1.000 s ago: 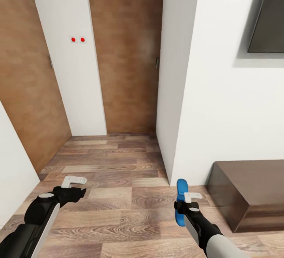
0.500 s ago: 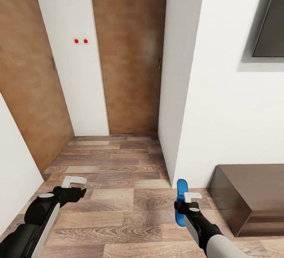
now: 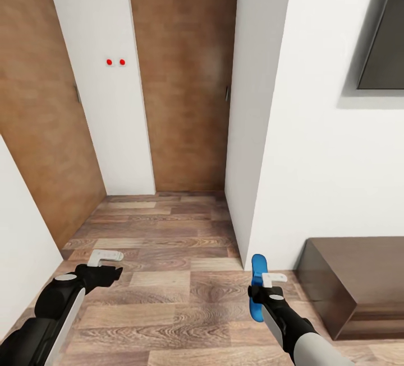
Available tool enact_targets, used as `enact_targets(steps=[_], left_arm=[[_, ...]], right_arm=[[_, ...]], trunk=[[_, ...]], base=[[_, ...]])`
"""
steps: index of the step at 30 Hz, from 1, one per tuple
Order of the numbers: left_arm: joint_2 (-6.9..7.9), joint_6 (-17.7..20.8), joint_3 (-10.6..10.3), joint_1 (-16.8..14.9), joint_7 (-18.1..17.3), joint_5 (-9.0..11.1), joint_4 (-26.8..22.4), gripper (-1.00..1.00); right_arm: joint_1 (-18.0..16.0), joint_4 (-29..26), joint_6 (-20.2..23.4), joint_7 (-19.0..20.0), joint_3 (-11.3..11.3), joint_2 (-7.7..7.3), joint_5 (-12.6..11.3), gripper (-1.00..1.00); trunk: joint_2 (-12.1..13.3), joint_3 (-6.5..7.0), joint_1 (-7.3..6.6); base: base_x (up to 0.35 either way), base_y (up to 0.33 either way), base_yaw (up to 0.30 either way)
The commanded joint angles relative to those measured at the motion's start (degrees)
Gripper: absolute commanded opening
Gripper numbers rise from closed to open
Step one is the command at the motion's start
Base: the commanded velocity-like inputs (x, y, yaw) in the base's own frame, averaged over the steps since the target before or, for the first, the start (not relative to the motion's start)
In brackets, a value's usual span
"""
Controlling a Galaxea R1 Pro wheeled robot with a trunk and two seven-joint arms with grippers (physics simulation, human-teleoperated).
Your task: In the bedroom, move the book from the bed onto either nightstand, and place the two sandals side by side next to the bed.
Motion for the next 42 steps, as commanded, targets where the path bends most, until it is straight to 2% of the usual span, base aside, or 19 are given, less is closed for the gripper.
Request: enact_targets(steps=[1,8,22,42], left_arm=[[0.02,0.3,0.0,0.0,-0.2,0.0,-0.1,1.00],[0.02,0.2,0.0,0.0,-0.2,-1.1,-0.1,1.00],[0.02,0.2,-0.1,0.0,-0.2,-1.4,-0.1,1.00],[0.02,0.2,-0.1,0.0,-0.2,-1.5,-0.1,1.00]], right_arm=[[0.0,-0.1,0.4,-0.2,0.1,-0.01,-0.1,-1.00],[0.0,-0.1,0.4,-0.2,0.1,-0.01,-0.1,-1.00],[0.3,-0.1,0.4,-0.2,0.1,-0.03,0.0,-1.00],[0.6,-0.1,0.3,-0.2,0.0,-0.09,0.0,-1.00]], trunk=[[0.4,0.13,-0.23],[3.2,1.38,-1.77],[8.8,3.90,-4.85],[8.8,3.90,-4.85]], base=[[0.000,0.000,0.000],[0.000,0.000,0.000],[0.000,0.000,-0.005],[0.000,0.000,-0.240]])
